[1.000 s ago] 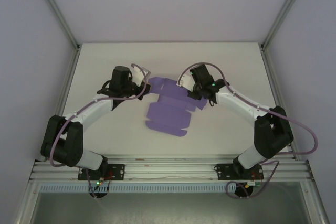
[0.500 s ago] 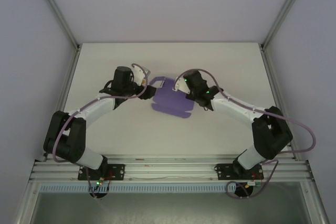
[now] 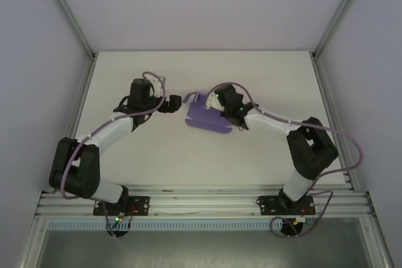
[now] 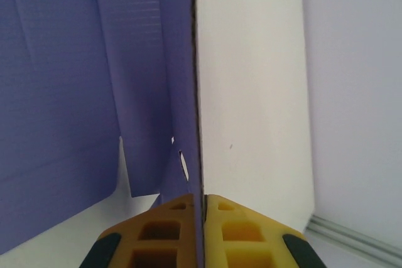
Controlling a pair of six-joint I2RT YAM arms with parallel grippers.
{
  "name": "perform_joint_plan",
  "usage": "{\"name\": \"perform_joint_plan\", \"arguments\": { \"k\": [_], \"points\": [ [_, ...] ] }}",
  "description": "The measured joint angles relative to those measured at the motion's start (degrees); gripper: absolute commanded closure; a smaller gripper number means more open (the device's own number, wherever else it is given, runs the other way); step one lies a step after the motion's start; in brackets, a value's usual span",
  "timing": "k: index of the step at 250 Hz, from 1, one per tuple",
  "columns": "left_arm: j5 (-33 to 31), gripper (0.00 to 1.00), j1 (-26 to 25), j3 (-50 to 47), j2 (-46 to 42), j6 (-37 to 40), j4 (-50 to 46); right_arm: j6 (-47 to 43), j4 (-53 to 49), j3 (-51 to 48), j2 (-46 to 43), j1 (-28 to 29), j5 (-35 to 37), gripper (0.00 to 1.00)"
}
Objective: Assemble paper box
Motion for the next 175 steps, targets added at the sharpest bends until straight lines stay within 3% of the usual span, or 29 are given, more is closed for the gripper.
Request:
{"name": "perform_joint_plan", "arguments": {
  "k": [45, 74, 175],
  "points": [
    [0.2, 0.0, 0.1, 3.0, 0.3, -1.5, -1.2, 1.1, -13.1, 12.1, 4.9, -5.3, -9.2, 1.0],
    [0.3, 0.0, 1.1, 5.0, 2.1, -2.4, -2.7, 0.7, -15.8, 16.7, 9.5, -7.1, -10.5, 1.0],
    [1.6, 0.0, 3.0, 13.9, 14.6, -3.0, -7.6, -7.4, -0.2, 16.8, 15.9, -8.5, -2.3, 0.99]
  ]
}}
